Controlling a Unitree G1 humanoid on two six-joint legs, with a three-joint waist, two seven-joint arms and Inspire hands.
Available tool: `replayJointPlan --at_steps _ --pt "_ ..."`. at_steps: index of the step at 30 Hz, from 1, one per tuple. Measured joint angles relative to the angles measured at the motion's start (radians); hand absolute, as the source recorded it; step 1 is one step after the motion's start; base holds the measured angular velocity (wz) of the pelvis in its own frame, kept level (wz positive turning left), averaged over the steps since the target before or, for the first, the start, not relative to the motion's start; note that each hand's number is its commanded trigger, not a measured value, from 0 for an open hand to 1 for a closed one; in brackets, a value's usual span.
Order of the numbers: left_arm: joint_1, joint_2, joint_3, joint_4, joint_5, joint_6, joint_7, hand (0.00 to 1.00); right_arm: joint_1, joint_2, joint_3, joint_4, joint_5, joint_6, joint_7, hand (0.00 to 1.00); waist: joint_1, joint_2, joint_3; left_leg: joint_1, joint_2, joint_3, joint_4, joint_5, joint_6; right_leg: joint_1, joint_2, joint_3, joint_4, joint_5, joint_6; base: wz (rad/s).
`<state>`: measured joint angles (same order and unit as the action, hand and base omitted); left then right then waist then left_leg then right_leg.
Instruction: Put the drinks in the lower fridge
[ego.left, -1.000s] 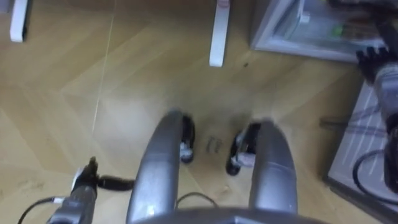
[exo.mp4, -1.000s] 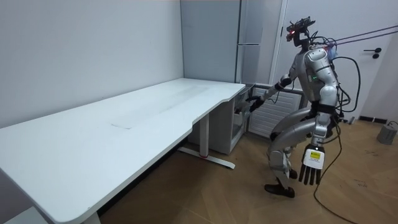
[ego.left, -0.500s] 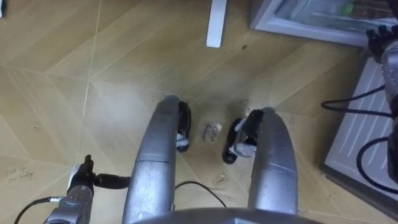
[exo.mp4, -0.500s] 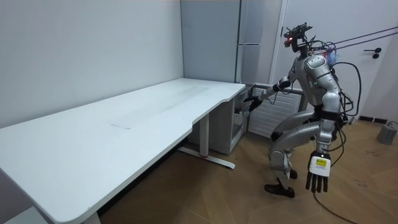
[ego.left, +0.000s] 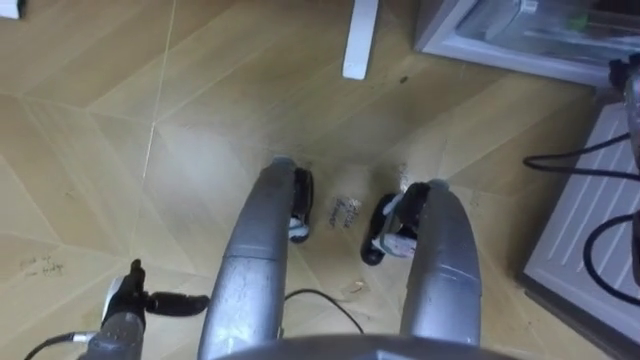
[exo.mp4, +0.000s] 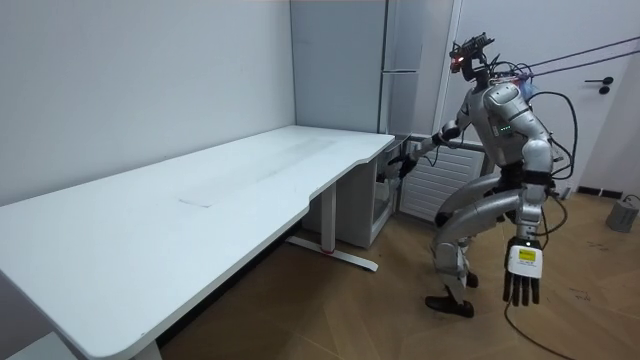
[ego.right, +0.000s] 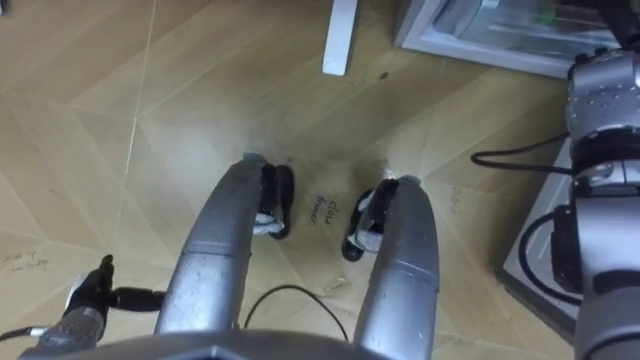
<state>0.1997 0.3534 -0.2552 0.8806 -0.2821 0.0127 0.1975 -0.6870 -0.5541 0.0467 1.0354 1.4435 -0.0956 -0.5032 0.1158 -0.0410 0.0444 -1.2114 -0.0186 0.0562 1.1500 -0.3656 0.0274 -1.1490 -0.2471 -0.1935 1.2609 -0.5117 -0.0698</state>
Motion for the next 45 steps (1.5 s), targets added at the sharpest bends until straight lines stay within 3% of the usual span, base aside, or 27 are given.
replayJointPlan --at_steps 4,6,12,18,21,40,42,45 --pt "0.047 0.005 0.007 -0.004 0.002 0.000 0.000 0.00 0.000 -0.005 0.000 -0.013 -0.040 -0.005 -0.076 0.00 0.021 -0.001 0.0000 0.028 -0.029 -0.017 -0.070 0.039 -0.013 0.027 -0.020 -0.019 -0.038 0.004 -0.008 0.28" --pt "0.064 0.010 0.010 -0.007 0.004 -0.008 0.000 0.00 -0.001 -0.009 0.000 -0.025 -0.040 -0.009 -0.110 0.00 0.026 0.000 -0.0001 0.042 -0.030 -0.022 -0.103 0.055 -0.018 0.043 -0.032 -0.034 -0.057 0.009 -0.016 0.22" --pt "0.103 0.012 0.016 0.004 0.013 -0.036 -0.005 0.00 -0.001 -0.007 0.011 -0.079 -0.029 0.000 -0.175 0.00 0.027 -0.002 0.0008 0.093 -0.023 -0.025 -0.156 0.073 -0.035 0.098 -0.031 -0.062 -0.096 0.009 -0.031 0.10" --pt "0.120 0.015 0.026 0.003 0.015 -0.068 -0.005 0.00 -0.001 -0.006 0.049 -0.155 0.024 0.007 -0.257 0.00 0.031 -0.005 0.0016 0.109 -0.010 -0.022 -0.160 0.076 -0.035 0.118 -0.028 -0.069 -0.103 0.012 -0.036 0.01" --pt "0.120 0.020 0.025 0.004 0.014 -0.086 -0.004 0.00 -0.002 -0.006 0.047 -0.155 0.061 0.006 -0.260 0.00 0.034 -0.004 0.0011 0.117 -0.011 -0.034 -0.161 0.079 -0.034 0.137 -0.028 -0.085 -0.114 0.013 -0.035 0.07" --pt "0.120 0.021 0.013 0.002 -0.007 -0.107 -0.002 0.00 -0.022 -0.007 0.040 -0.180 0.125 -0.030 -0.276 0.00 0.032 0.008 0.0005 0.122 -0.010 -0.028 -0.168 0.085 -0.023 0.144 -0.026 -0.084 -0.129 0.023 -0.017 0.00" --pt "0.120 0.020 0.013 0.004 -0.007 -0.106 -0.002 0.00 -0.022 -0.006 0.040 -0.175 0.126 -0.035 -0.263 0.00 0.034 0.012 0.0017 0.123 -0.010 -0.026 -0.175 0.087 -0.021 0.146 -0.022 -0.085 -0.140 0.034 -0.021 -0.05" --pt "0.119 0.020 0.003 0.003 0.001 -0.099 -0.003 0.00 -0.022 -0.006 0.039 -0.114 0.126 -0.035 -0.192 0.00 0.033 0.015 0.0020 0.138 -0.010 -0.026 -0.191 0.090 -0.015 0.163 -0.022 -0.086 -0.159 0.040 -0.010 -0.01"
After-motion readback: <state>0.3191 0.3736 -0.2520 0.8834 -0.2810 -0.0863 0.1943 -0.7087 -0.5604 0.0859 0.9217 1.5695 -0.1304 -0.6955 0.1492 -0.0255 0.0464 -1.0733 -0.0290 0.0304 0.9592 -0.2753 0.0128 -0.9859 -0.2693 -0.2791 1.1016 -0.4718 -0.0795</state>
